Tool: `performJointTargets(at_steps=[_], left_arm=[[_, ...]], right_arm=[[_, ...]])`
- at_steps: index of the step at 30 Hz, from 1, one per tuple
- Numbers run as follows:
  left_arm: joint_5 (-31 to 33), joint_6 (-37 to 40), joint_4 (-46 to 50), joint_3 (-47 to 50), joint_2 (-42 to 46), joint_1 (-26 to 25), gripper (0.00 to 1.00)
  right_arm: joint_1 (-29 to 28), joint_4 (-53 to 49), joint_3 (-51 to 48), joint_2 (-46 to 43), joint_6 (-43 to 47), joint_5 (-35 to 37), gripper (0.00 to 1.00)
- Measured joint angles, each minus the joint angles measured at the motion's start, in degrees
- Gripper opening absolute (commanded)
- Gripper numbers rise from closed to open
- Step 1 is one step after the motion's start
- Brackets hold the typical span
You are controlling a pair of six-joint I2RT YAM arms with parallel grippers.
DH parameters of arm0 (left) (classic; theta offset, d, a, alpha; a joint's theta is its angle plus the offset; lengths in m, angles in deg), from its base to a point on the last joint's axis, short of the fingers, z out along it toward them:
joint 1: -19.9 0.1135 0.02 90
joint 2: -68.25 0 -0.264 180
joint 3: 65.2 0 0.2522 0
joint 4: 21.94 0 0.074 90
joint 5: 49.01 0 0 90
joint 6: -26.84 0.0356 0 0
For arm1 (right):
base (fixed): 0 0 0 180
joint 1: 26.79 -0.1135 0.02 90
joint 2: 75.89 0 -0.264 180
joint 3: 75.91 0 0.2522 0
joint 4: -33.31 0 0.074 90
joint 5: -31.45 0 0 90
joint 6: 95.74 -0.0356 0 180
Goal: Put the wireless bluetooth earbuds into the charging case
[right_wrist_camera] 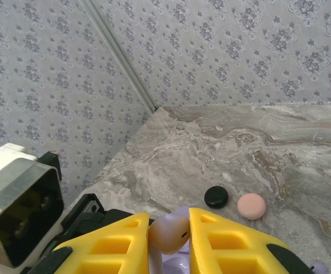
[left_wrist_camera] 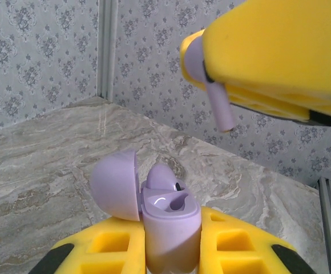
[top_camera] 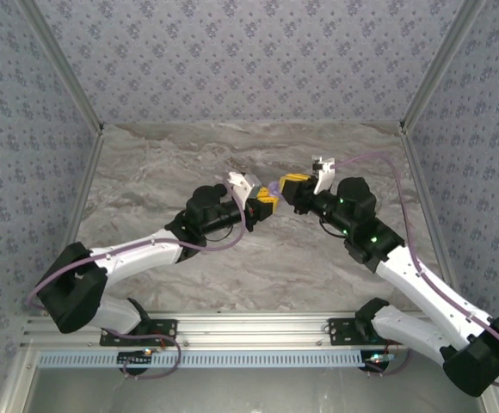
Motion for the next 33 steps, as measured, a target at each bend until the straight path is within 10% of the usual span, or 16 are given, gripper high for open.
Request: performJointTargets(at_steps=[33], left_arm=[[0.04,-0.04,-1.64,-0.92,-0.04,-0.26,0.00]], right_arm=[[-1.70,-1.03,-0.02,2.49,2.16,3.28,0.25]])
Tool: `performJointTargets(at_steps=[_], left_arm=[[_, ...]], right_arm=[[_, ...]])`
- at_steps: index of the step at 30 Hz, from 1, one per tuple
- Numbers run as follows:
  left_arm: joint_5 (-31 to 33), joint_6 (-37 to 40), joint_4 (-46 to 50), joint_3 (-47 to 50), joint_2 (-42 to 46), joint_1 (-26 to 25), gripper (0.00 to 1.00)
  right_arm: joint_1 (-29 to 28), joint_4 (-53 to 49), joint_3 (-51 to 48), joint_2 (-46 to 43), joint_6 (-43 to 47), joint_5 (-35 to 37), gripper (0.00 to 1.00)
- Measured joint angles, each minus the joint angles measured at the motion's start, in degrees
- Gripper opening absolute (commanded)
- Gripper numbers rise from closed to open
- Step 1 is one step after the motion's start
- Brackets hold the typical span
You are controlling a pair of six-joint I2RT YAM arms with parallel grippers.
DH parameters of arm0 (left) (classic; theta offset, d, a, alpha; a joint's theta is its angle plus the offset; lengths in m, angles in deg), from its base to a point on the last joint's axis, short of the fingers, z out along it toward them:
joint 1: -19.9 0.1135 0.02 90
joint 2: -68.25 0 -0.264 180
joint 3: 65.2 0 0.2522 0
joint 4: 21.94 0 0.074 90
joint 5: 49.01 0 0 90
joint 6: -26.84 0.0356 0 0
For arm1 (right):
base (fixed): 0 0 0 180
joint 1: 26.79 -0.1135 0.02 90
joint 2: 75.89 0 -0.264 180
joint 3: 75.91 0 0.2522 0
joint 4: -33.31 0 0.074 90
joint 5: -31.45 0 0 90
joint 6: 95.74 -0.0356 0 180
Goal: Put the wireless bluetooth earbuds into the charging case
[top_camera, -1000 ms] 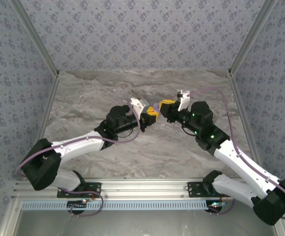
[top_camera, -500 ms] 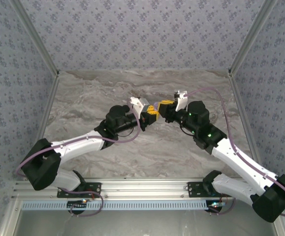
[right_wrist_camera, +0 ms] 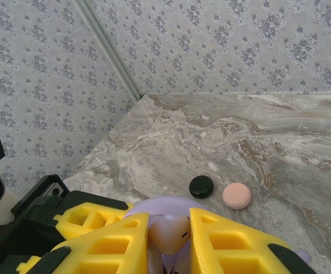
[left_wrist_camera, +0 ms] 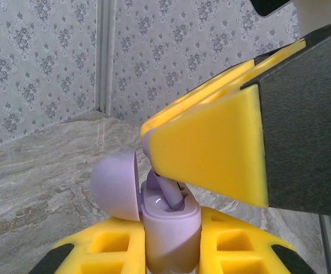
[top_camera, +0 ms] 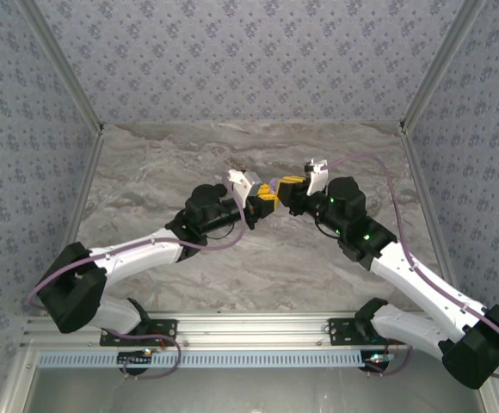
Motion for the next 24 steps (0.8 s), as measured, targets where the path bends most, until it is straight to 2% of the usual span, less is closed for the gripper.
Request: performJointTargets(at_steps=[8,18,24], left_arm=[[-0.02,0.00,0.09,0.00,-0.04,0.00,0.00],[-0.02,-0.72,-0.76,0.00,-0.07,0.00,0.00],[-0.02,-1.46,-1.53,0.00,-0.07,0.00,0.00]], right_arm=[[-0.07,-0.83,0.02,0.00,0.17,-0.20,0.31],[0.31,-4.20,3.26,0.00,-0.13,-2.36,0.55],[3.54,-8.96,8.07,-0.02,-0.63,-4.90,0.65]])
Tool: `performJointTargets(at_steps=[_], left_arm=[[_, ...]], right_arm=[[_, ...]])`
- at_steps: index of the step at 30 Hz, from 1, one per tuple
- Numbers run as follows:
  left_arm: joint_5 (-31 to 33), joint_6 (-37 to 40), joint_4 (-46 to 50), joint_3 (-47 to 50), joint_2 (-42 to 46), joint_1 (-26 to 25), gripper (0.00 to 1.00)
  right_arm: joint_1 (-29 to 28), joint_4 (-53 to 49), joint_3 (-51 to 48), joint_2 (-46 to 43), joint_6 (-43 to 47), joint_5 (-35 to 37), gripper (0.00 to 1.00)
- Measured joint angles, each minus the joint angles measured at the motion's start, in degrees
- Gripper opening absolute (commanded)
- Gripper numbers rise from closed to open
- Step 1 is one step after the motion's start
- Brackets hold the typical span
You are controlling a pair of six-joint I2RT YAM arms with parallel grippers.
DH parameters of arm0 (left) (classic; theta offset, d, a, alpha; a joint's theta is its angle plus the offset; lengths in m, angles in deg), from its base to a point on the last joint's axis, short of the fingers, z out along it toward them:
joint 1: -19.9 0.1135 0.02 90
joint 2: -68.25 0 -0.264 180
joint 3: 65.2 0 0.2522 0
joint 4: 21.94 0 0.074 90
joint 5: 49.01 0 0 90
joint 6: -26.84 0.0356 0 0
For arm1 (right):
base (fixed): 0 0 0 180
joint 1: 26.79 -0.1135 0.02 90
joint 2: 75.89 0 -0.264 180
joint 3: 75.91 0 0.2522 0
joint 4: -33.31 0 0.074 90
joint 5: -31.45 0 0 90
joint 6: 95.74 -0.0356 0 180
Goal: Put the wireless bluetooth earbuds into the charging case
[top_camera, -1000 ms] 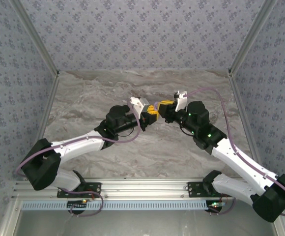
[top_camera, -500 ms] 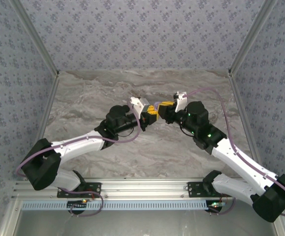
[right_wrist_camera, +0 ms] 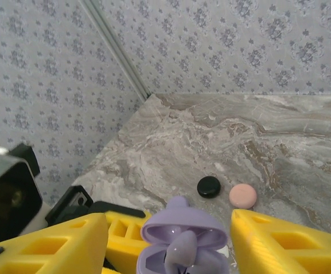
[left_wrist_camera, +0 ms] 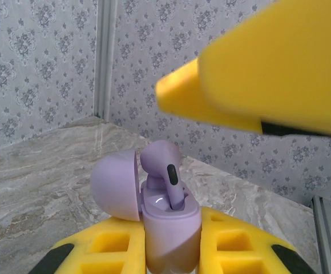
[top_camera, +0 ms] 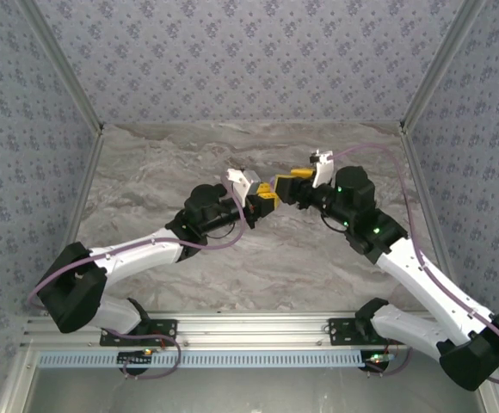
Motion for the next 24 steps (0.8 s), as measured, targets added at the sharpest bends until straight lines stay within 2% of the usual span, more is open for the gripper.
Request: performJointTargets(at_steps=[7,12,24], left_arm=[[0.00,-0.02,-0.15,0.00,0.00,0.00,0.00],[0.00,-0.02,-0.15,0.00,0.00,0.00,0.00],[0.00,-0.02,-0.15,0.00,0.00,0.00,0.00]], right_arm=[[6.16,-4.24,2.08,0.13,-1.81,-8.39,0.65],[7.15,-7.23,3.43,2.69,-2.58,-13.92,0.52],[6.97,-12.35,5.95,5.42,-1.55,-13.57,0.54]])
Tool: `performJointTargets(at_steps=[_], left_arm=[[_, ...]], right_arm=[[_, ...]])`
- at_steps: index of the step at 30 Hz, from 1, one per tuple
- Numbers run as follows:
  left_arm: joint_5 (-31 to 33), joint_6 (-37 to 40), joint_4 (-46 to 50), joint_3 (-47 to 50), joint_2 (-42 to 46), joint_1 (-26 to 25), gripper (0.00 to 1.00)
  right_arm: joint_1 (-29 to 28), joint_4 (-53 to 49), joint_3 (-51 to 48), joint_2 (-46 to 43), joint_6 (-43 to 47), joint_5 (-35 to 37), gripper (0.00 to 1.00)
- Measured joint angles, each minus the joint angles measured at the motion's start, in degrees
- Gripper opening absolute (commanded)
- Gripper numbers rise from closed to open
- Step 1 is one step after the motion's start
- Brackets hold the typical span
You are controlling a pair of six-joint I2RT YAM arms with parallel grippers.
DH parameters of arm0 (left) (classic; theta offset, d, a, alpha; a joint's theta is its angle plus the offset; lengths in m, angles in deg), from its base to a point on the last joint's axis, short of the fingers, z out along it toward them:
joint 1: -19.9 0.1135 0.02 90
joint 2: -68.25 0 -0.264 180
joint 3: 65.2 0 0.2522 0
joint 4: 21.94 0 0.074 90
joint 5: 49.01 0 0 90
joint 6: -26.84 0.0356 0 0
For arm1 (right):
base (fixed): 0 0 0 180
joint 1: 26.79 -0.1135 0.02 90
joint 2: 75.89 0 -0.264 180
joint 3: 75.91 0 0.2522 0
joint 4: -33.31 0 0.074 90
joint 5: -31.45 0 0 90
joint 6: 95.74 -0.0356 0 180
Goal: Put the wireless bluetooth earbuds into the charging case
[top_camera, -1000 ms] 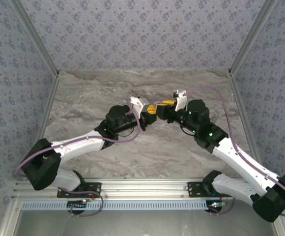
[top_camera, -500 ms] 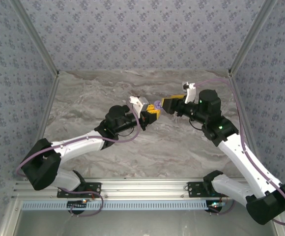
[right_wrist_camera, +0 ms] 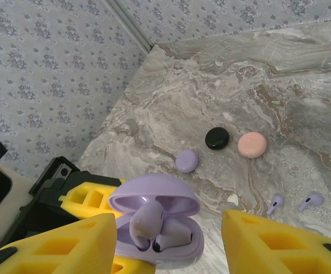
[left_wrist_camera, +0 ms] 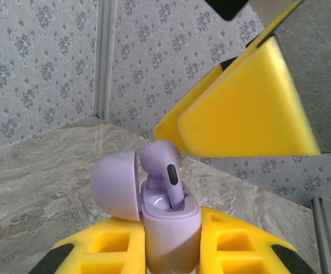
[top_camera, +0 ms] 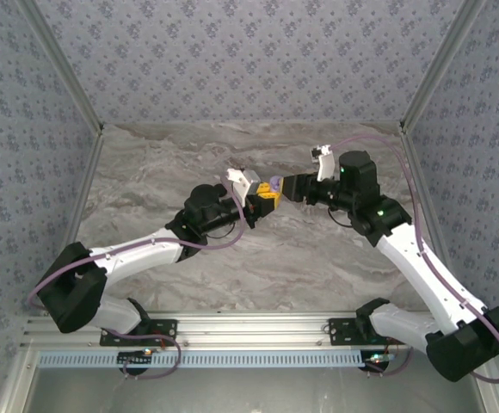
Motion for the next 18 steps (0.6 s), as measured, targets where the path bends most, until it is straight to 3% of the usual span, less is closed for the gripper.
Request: performJointTargets(at_steps=[18], left_arm=[[0.02,0.02,0.28,0.00,0.00,0.02,0.00]], right_arm=[[-0.87,-1.64,0.61,1.22,1.79,2.78,0.54]])
